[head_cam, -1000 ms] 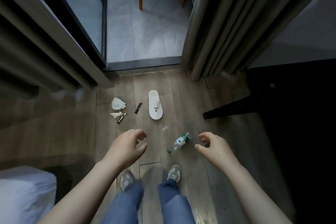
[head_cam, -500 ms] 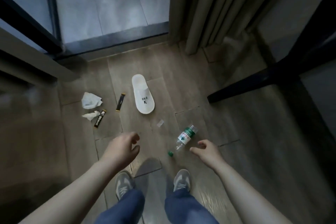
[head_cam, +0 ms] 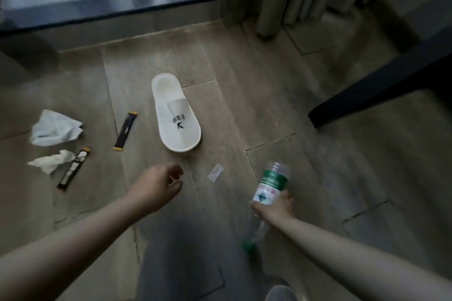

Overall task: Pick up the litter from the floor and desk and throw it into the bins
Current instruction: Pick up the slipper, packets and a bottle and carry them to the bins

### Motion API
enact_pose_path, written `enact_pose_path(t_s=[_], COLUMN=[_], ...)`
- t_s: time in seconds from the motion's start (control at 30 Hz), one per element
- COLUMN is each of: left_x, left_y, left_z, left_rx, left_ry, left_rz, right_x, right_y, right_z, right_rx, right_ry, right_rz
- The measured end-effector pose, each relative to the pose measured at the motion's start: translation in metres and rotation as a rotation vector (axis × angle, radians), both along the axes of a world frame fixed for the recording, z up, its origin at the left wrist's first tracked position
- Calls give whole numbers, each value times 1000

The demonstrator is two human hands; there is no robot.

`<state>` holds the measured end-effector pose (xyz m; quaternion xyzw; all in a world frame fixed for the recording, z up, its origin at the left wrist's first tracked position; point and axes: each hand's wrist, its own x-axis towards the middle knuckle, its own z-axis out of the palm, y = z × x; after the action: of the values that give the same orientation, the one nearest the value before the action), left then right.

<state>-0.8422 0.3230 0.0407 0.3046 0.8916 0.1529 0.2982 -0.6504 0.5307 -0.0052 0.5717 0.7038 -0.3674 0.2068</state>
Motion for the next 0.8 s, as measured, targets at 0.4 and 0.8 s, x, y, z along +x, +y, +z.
enact_pose_path(t_s=[0.4, 0.8], left_x=[-21, -31], left_y=[-66, -132], left_z=[-36, -47], left_rx=[-95, -366], left_ry=[128, 115], left_rz=[-47, -29], right_x=[-56, -63], right_y=[2, -23], right_z=[-17, -22], right_rx=[81, -12], right_ry=[264, 349], right_rz=[303, 425])
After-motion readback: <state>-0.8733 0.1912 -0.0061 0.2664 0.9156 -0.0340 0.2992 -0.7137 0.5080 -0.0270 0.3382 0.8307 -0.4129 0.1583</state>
